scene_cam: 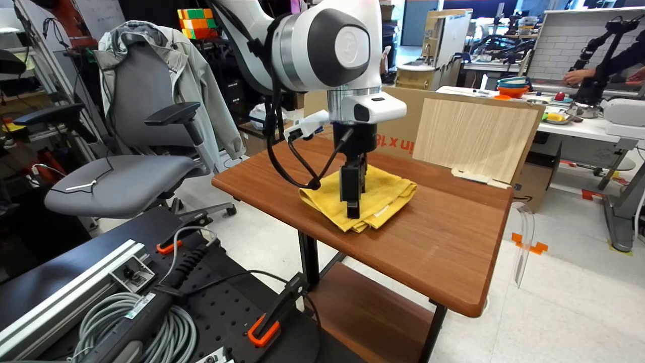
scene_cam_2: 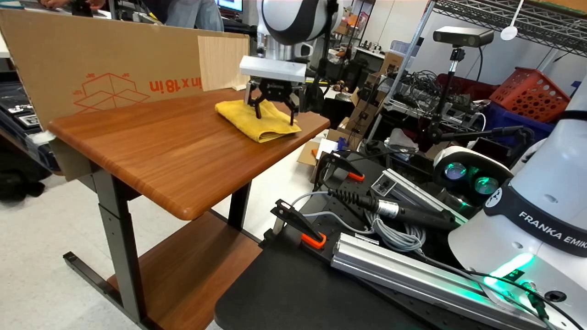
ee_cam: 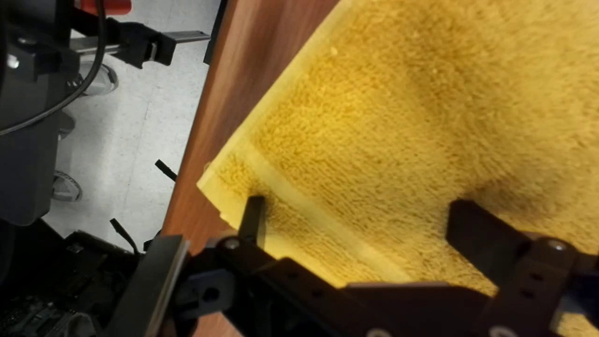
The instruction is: Use the towel to wipe the desk
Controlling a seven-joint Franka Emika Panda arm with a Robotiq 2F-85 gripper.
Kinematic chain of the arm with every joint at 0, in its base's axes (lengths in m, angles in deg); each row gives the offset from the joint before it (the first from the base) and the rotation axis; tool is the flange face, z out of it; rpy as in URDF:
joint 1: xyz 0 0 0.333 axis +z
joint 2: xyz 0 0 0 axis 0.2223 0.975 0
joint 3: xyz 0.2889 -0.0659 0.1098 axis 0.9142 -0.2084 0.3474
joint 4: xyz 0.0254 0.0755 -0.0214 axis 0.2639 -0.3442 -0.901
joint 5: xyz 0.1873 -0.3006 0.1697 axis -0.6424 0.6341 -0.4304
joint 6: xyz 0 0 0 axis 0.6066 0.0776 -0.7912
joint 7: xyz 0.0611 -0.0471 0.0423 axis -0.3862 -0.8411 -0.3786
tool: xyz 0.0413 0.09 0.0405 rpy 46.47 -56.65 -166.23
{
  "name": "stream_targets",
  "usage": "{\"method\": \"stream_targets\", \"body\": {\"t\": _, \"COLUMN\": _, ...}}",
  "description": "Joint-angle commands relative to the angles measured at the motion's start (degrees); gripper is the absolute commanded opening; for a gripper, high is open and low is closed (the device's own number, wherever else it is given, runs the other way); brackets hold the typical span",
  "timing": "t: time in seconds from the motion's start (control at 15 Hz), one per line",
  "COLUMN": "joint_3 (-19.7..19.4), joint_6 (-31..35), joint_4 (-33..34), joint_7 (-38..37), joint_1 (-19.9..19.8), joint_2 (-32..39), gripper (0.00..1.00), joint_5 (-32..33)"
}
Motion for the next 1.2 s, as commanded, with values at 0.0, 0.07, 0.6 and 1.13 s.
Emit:
{"method": "stream_targets", "body": {"t": 0.0, "joint_3": 0.1, "joint_6": 1.4, "joint_4": 4.3, "joint_7": -0.3, "joint_1": 1.8, "joint_2": 4.8, "gripper": 1.0, "joint_5": -3.1}}
{"method": "stream_targets", "body": {"t": 0.07, "joint_3": -0.1, "joint_6": 1.5, "joint_4": 4.9, "joint_7": -0.2, "joint_1": 1.9, "joint_2": 5.4, "gripper": 1.0, "joint_5": -3.6}}
{"method": "stream_targets", "body": {"t": 0.6, "joint_3": -5.2, "joint_6": 7.2, "joint_4": 2.6, "joint_7": 0.5, "joint_1": -3.6, "joint_2": 2.7, "gripper": 1.0, "joint_5": -9.0}}
{"method": "stream_targets", "body": {"t": 1.13, "joint_3": -7.3, "joint_6": 7.9, "joint_4": 1.4, "joint_7": 1.1, "joint_1": -8.3, "joint_2": 2.5, "gripper": 1.0, "joint_5": -13.5}}
